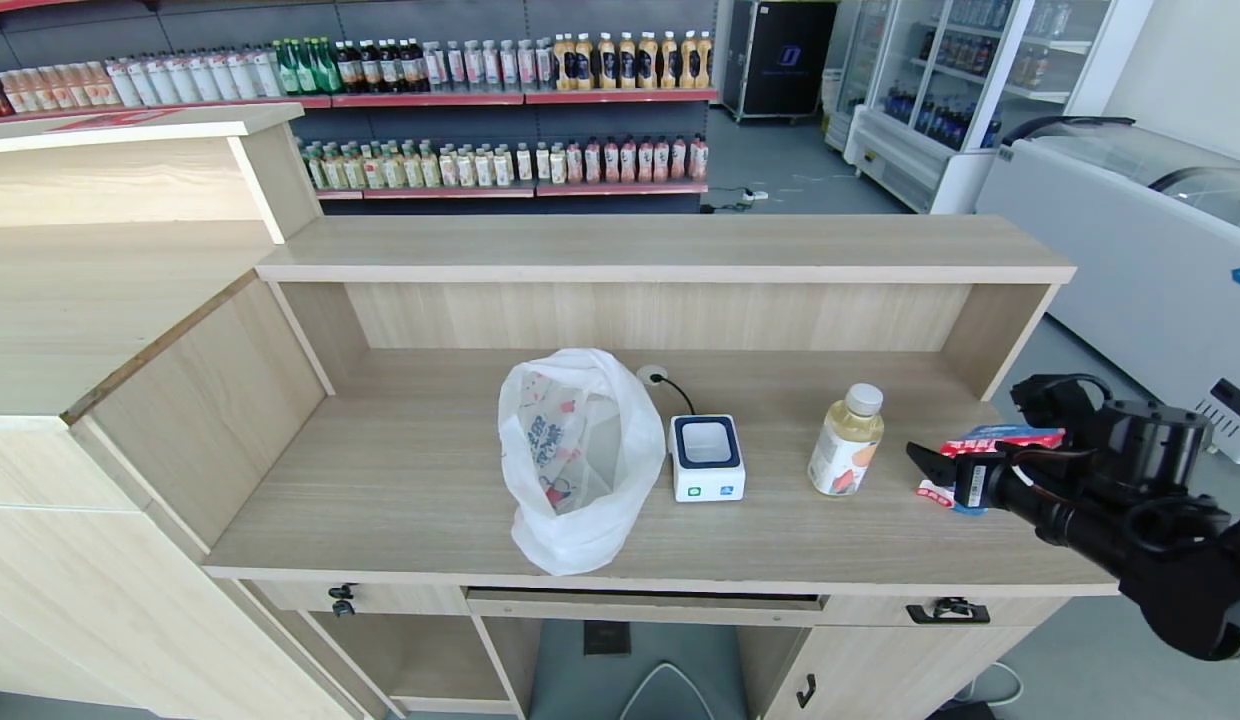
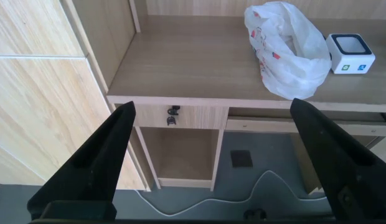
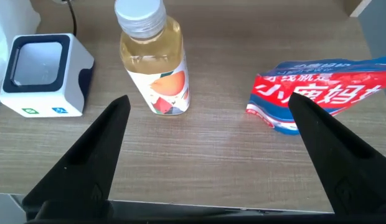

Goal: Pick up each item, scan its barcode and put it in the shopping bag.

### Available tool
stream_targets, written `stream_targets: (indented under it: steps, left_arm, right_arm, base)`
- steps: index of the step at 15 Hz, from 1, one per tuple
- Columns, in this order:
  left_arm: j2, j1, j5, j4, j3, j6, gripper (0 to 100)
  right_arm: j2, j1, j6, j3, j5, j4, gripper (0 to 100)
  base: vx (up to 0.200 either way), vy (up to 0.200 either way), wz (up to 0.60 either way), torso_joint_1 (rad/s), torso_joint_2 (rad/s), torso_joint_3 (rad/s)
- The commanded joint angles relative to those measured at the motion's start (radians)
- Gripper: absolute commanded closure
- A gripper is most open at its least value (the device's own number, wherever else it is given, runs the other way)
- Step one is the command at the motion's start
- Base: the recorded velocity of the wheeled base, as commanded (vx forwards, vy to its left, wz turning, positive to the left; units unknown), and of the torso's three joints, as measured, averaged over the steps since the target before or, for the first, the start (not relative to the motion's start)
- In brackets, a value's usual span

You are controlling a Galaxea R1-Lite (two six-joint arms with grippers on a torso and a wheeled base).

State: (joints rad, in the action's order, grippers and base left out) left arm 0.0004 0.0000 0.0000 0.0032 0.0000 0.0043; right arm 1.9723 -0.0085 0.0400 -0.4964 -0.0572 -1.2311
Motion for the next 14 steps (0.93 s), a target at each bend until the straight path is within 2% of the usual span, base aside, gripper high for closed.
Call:
stream_targets:
  steps: [1,8,14]
  left_arm:
    - [0.0,0.0,0.0,0.0,0.0,0.0,0]
    - [0.0,0.0,0.0,0.0,0.0,0.0,0]
    - [0.0,0.0,0.0,0.0,0.0,0.0,0]
  right_arm:
    - [0.065,0.019,-0.003,-0.039,0.013,-0.001,0]
    - [0.191,0.064,-0.017,-0.169,0.103,-0.001,0]
    - [0.284,0.102,-0.015,-0.263,0.12,0.001,0]
  base:
    - [0.0,0.0,0.0,0.0,0.0,0.0]
    - [0.0,0.0,0.0,0.0,0.0,0.0]
    - [0.0,0.0,0.0,0.0,0.0,0.0]
